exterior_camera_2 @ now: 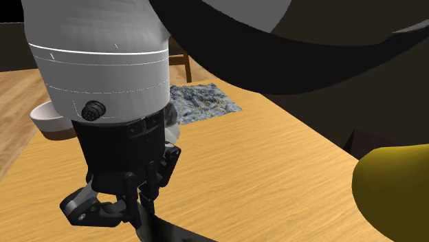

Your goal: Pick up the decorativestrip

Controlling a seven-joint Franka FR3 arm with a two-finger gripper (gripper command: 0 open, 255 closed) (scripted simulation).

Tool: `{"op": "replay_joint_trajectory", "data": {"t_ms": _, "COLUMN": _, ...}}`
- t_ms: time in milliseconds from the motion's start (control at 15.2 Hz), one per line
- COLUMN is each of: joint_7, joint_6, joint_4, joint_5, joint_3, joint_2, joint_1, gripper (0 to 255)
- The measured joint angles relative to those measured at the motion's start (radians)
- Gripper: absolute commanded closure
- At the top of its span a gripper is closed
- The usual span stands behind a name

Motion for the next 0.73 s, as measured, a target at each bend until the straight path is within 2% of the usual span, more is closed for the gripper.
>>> {"op": "replay_joint_trajectory", "data": {"t_ms": 726, "joint_7": -0.013, "joint_6": -0.111, "joint_4": 0.062, "joint_5": 0.028, "joint_3": 0.018, "joint_2": -0.053, "joint_1": -0.008, "gripper": 255}}
